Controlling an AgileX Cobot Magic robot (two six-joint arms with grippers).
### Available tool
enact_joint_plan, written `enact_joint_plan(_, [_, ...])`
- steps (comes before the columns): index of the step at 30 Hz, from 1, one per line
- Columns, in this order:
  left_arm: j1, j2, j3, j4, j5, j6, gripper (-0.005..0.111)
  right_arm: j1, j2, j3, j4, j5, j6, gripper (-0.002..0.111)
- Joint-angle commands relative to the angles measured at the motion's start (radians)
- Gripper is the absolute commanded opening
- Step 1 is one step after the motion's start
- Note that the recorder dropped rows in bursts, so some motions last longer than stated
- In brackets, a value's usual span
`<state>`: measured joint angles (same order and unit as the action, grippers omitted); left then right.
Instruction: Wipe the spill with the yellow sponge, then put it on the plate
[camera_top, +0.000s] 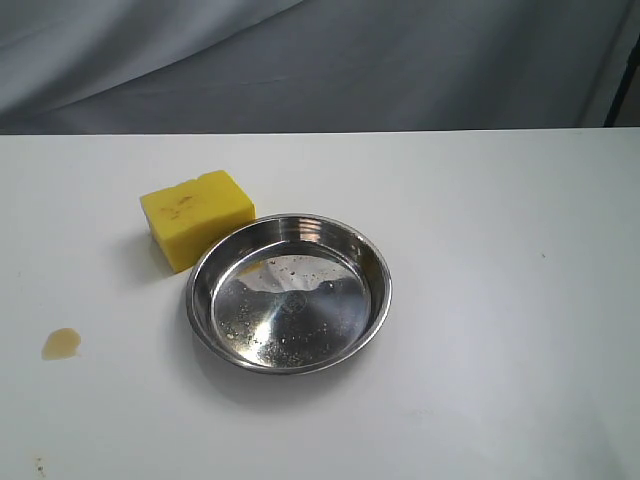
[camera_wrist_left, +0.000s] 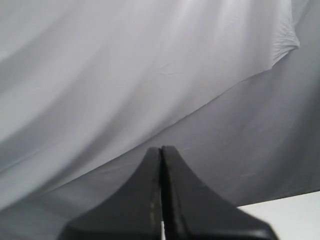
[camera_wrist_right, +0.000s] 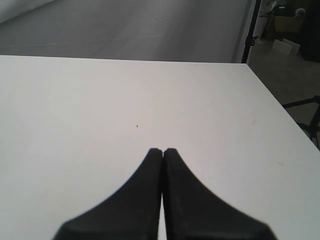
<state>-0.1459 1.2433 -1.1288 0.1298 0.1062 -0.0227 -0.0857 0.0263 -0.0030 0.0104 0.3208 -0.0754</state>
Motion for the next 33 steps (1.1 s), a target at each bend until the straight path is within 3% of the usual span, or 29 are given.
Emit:
enact_joint_plan(1, [-0.026,0.058,-0.005,0.004,-0.002,0.013,0.0,-0.004,-0.006,0.003,-0.01,-0.002,0.001,0.0])
enact_joint_plan(4, [-0.068,0.104,-0.033,0.004,0.034,0.061,0.0,-0.004,-0.006,0.003,-0.01,-0.002,0.001,0.0])
enact_joint_plan(9, [-0.136,0.178,-0.152,-0.071,0.208,0.183,0.0,-0.004,-0.006,0.003,-0.01,-0.002,0.001,0.0])
enact_joint_plan(15, [-0.145,0.26,-0.301,-0.626,0.526,0.73,0.0,-0.004,-0.006,0.003,-0.01,-0.002,0.001,0.0])
enact_joint_plan(18, [-0.145,0.279,-0.368,-0.764,0.648,0.821,0.0,-0.004,-0.006,0.003,-0.01,-0.002,0.001,0.0])
enact_joint_plan(33, [-0.145,0.264,-0.398,-0.652,0.621,0.817,0.0,-0.004,-0.006,0.003,-0.01,-0.002,0.001,0.0])
